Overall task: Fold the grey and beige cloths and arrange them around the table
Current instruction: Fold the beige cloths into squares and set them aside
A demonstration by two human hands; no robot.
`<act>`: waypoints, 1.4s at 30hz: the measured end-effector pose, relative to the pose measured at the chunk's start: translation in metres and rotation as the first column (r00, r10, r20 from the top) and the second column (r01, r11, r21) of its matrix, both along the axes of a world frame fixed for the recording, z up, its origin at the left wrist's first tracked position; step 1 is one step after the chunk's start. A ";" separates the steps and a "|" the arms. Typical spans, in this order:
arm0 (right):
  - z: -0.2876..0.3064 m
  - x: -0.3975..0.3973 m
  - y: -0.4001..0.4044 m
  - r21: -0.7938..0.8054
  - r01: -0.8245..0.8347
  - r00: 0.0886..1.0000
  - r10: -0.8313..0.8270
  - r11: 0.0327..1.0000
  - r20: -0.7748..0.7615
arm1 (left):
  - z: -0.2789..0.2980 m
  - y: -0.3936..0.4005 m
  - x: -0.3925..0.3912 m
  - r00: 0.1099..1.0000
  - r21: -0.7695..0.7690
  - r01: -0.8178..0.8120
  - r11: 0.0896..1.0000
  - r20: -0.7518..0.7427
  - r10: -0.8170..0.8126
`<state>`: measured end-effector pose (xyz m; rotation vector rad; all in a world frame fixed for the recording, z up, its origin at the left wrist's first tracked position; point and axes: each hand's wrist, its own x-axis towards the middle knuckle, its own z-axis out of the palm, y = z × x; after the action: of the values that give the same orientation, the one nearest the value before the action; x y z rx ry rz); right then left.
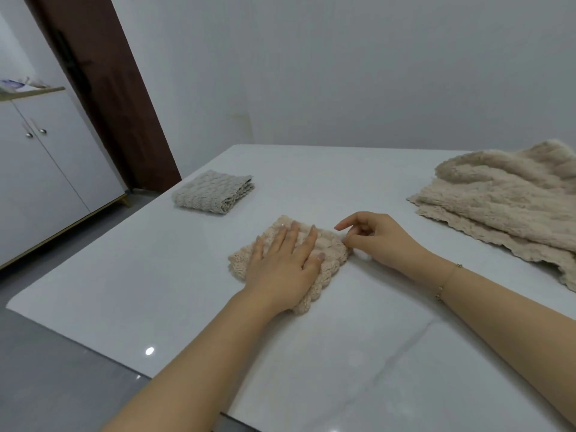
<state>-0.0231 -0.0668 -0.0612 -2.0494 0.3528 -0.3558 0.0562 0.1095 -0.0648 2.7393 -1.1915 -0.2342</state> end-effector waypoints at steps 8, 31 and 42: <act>0.016 -0.016 -0.013 -0.085 -0.006 0.997 0.000 0.996 -0.072 | 0.042 0.049 0.024 0.950 -0.680 -0.292 0.673 -0.122 0.289; 0.020 0.059 -0.027 0.529 -0.258 0.907 0.390 0.809 -0.155 | 0.038 0.028 0.070 0.609 -0.664 -0.541 0.517 -0.733 -0.304; 0.004 0.088 -0.068 0.701 -0.015 0.985 -0.109 0.713 0.132 | 0.009 -0.085 0.130 0.277 -0.552 -0.778 0.300 -0.730 -0.625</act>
<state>0.0650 -0.1349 -0.0573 -1.2449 0.3684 -0.3503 0.1863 0.0243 -0.0554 0.9225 -0.3258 -0.7432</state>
